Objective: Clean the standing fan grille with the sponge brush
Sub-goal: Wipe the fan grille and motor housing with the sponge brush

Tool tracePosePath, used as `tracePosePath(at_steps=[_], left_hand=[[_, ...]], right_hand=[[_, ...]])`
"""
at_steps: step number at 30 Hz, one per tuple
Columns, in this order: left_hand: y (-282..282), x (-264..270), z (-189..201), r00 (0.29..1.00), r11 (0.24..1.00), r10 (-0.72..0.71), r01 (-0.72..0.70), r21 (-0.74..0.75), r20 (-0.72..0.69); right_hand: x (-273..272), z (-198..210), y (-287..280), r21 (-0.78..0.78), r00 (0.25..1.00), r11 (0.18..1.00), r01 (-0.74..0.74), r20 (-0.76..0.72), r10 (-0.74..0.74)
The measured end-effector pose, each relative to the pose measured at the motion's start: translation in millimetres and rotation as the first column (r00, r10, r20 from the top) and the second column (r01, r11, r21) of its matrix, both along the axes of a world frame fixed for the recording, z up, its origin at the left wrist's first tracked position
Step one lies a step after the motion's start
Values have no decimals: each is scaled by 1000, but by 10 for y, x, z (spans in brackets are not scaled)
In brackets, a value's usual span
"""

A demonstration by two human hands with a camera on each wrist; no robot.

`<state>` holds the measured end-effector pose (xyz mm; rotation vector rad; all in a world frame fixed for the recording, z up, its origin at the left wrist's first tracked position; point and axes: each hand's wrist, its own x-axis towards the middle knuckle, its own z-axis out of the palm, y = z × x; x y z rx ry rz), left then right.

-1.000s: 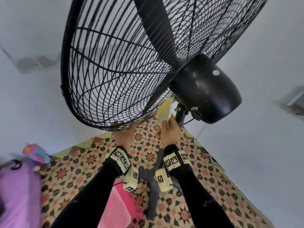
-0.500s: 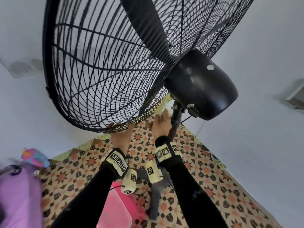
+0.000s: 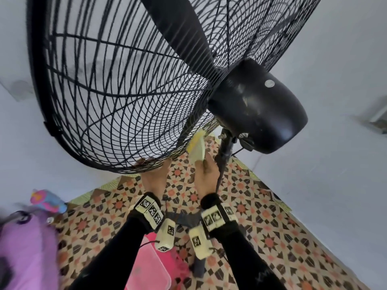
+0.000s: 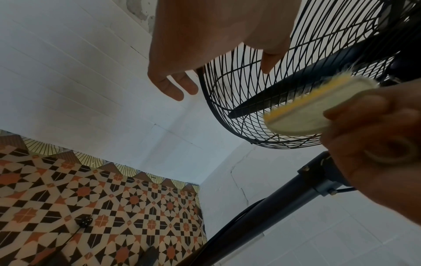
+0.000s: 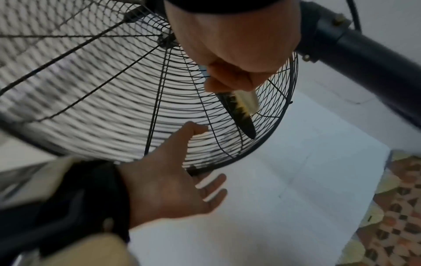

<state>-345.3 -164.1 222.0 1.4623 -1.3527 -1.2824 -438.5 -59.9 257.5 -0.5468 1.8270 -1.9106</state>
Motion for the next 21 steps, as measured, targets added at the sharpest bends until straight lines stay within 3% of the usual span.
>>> tracePosePath(at_steps=[4, 6, 8, 11, 13, 18, 21], left_hand=[[8, -41, 14, 1000, 999, 26, -26, 27, -4], [-8, -40, 2, 999, 999, 40, -40, 16, -6], [-19, -15, -8, 999, 999, 52, -52, -8, -1], [-20, -9, -17, 999, 999, 29, -29, -35, 15], [13, -14, 47, 1000, 1000, 3, -3, -22, 18], [45, 6, 117, 999, 997, -29, 27, -69, -33], [-65, 18, 2, 996, 998, -61, 62, 14, -70]], right_hand=[[-30, -3, -10, -76, 994, 997, 32, 111, -24], [-136, 33, -236, -13, 986, 996, 89, 143, -87], [-155, 26, -351, 73, 992, 991, 113, 54, -117], [-28, -17, -147, 117, 971, 983, 138, -214, -111], [12, -89, 27, 91, 967, 991, 97, -246, -72], [-314, -167, -238, 182, 997, 983, 25, 68, -38], [-258, -222, -389, 135, 983, 989, -59, 183, 34]])
